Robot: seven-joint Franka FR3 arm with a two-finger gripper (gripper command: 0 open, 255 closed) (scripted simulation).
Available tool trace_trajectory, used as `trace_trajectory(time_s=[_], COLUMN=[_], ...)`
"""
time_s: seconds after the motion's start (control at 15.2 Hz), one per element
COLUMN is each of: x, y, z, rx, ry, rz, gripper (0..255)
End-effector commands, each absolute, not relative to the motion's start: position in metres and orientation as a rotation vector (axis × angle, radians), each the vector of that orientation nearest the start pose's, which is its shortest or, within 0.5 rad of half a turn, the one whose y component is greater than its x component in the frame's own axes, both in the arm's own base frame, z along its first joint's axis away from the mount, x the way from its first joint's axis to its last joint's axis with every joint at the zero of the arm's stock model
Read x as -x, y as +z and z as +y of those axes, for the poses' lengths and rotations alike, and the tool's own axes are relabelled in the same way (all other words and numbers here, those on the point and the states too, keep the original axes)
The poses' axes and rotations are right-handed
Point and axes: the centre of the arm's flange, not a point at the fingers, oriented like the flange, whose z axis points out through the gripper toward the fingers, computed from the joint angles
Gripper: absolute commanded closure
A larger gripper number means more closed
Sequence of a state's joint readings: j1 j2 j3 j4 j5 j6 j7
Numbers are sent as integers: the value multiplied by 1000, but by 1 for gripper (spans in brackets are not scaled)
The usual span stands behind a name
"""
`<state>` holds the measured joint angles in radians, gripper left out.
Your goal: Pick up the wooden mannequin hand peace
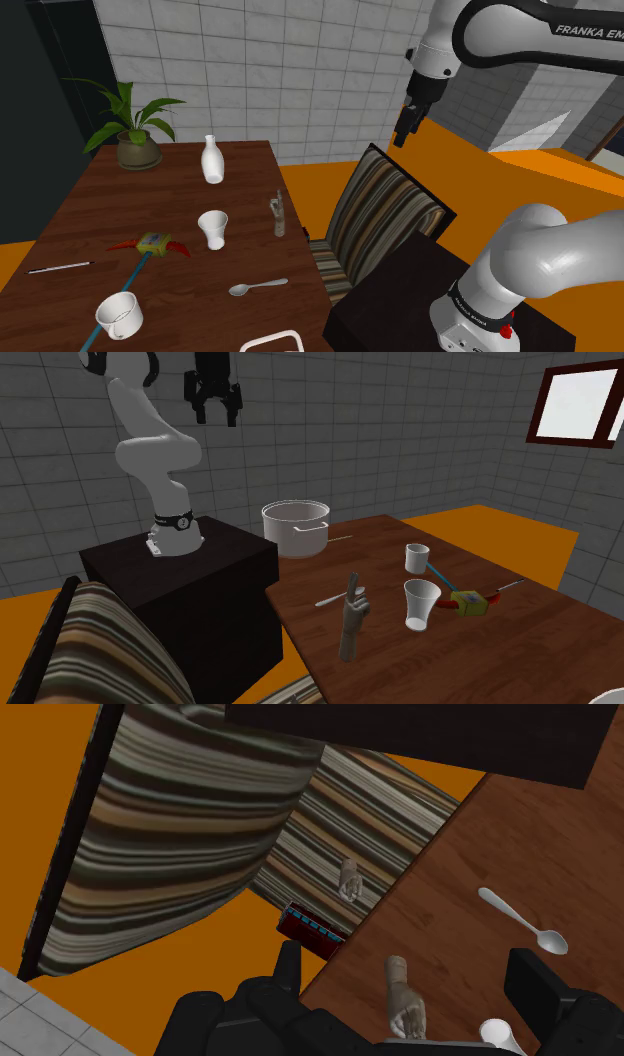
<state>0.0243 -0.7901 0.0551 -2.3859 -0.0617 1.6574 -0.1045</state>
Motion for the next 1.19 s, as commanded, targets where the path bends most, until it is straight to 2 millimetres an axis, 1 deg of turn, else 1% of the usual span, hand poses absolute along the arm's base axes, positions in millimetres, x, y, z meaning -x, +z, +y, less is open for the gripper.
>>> trace_trajectory(time_s=[0.0,0.53,1.12], x=[-313,-395,-483], y=[585,515,433], z=[24,35,53], rx=[3230,3203,3171], ry=[-95,-48,5], rz=[-279,-348,-423], gripper=[0,0,0])
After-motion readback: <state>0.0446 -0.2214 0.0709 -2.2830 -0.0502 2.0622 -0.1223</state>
